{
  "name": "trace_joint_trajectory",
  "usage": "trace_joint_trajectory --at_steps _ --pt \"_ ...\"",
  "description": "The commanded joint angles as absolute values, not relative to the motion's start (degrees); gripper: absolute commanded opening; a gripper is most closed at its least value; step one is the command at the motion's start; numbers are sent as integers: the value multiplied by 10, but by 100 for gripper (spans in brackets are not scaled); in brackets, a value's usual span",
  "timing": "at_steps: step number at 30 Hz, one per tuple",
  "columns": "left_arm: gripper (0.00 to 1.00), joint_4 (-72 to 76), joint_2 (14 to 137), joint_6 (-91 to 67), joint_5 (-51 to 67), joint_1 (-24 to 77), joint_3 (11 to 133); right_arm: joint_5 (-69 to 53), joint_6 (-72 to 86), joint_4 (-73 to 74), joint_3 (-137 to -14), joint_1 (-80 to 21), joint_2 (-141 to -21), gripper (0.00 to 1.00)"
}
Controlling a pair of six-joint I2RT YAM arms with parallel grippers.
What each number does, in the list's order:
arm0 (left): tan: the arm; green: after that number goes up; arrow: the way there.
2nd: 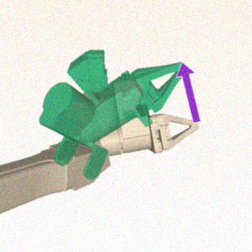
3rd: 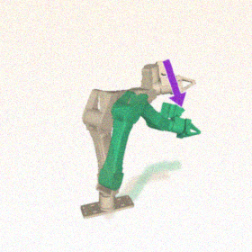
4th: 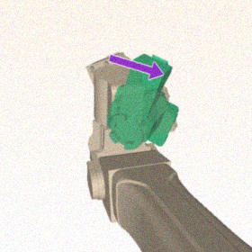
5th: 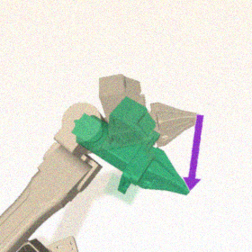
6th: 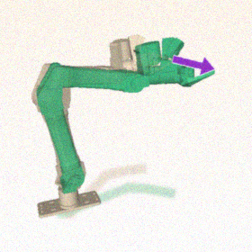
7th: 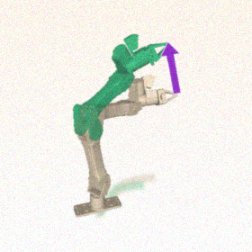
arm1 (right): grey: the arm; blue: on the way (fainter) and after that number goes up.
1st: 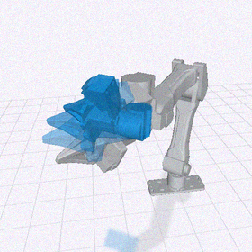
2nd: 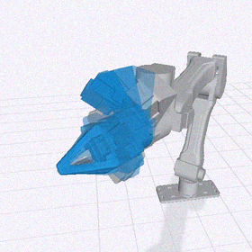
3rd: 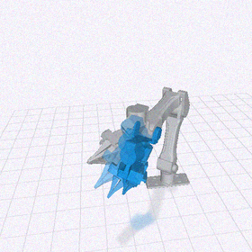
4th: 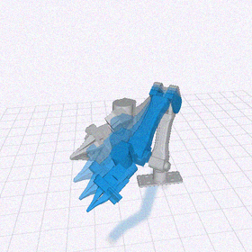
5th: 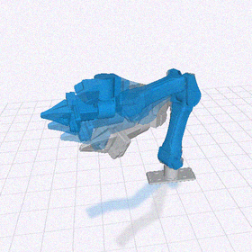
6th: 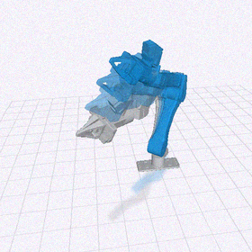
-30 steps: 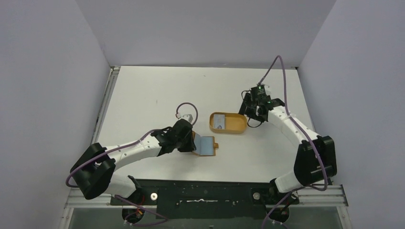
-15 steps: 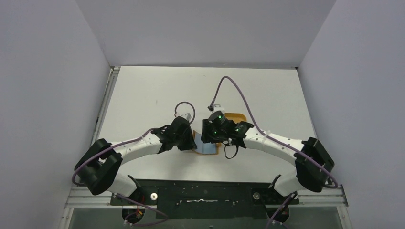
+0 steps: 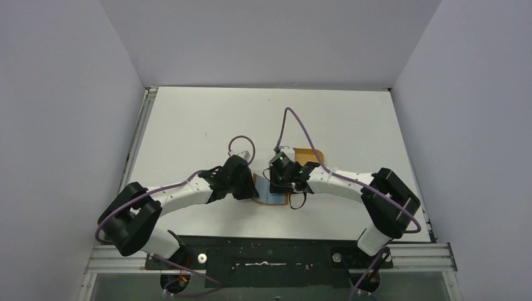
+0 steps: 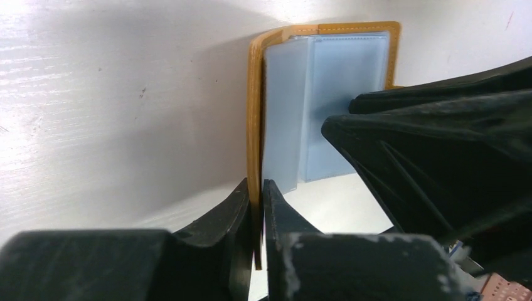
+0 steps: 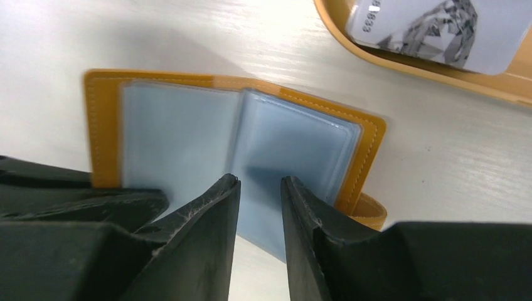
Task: Put the credit cards into the card holder
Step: Adjust the card holder at the center of the board.
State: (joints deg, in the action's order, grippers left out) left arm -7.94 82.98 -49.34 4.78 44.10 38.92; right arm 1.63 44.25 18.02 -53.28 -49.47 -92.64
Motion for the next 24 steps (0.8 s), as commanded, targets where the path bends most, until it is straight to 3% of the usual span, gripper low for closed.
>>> trace_joint_trajectory --at_steps 1,7,11,20,24 --pt "12 -75 804 -490 45 440 389 47 440 168 -526 -493 -932 32" --pt "36 -101 782 -488 39 440 392 56 434 183 -534 -495 -944 31" --pt "44 -123 741 -489 36 440 392 60 431 190 -541 -498 -951 31" --pt "52 -142 638 -499 31 440 390 63 428 196 -550 -500 -960 33" --pt "53 -123 650 -498 45 441 399 54 430 191 -549 -501 -964 46"
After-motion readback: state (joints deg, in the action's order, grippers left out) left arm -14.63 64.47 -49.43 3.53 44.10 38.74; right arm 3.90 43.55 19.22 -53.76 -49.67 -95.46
